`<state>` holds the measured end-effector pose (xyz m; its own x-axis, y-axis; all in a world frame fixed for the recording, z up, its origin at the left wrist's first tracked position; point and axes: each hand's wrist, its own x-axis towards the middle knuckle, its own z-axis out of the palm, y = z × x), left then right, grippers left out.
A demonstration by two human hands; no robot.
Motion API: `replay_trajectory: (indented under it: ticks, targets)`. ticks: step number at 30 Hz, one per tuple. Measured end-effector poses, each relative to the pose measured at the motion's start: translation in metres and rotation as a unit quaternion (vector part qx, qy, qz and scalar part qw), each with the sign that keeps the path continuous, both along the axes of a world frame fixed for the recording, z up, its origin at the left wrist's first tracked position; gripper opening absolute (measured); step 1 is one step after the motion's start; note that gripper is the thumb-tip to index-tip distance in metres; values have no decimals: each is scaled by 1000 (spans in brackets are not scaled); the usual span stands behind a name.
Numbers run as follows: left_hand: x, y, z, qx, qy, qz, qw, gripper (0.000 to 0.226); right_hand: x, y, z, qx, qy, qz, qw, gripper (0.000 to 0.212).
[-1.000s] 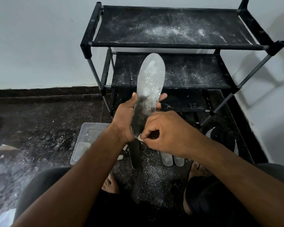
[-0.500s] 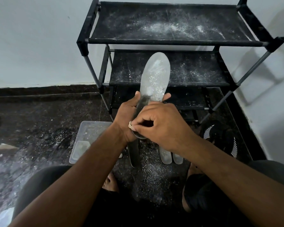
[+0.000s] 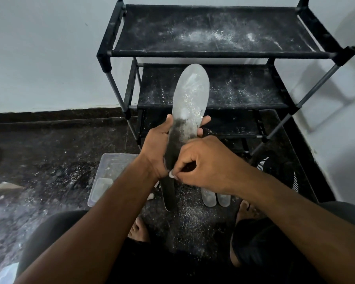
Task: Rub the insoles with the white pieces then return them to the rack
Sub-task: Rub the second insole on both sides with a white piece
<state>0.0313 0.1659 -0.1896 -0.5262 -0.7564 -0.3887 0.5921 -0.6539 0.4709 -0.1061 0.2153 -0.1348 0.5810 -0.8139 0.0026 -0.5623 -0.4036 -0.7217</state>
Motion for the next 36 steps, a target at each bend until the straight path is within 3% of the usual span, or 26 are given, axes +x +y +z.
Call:
replay_trajectory:
  ticks: [4,7,12,15,17,22,27,32,36]
  targets:
    - [-1,1,2,-1,5,-10,1000,69,13,2,-2,-76,-51,-32,995,9]
    - [6,-2,0,1,20,-21,1000,75,-1,-1,-2,-6,10,-7,1000,3]
    - [-4,2,1,-11,-5,-7,1000,67,8,0,5,-43,-57,-52,996,6]
    - [1,0,2,-2,8,-21,1000,72,-4,-5,2,11,24,-13,1000,5]
    - [5,-1,3,0,6,-33,999,75,-15,-8,-2,-10,85,-12,996,4]
    - [-7,3,3,-14,-34,-16,999,73,-19,-14,-6,-89,35,-103,990,6]
    - [-7,7,8,-16,-81,-6,997,63,-20,-18,-9,-107,106,-66,986,10]
    - [-13,15,12,-52,-141,-3,989,50,-31,-28,-15,-179,104,-131,969,13]
    - [-13,18,16,-67,-166,-19,984,51,-31,-26,-17,-108,92,-67,988,8]
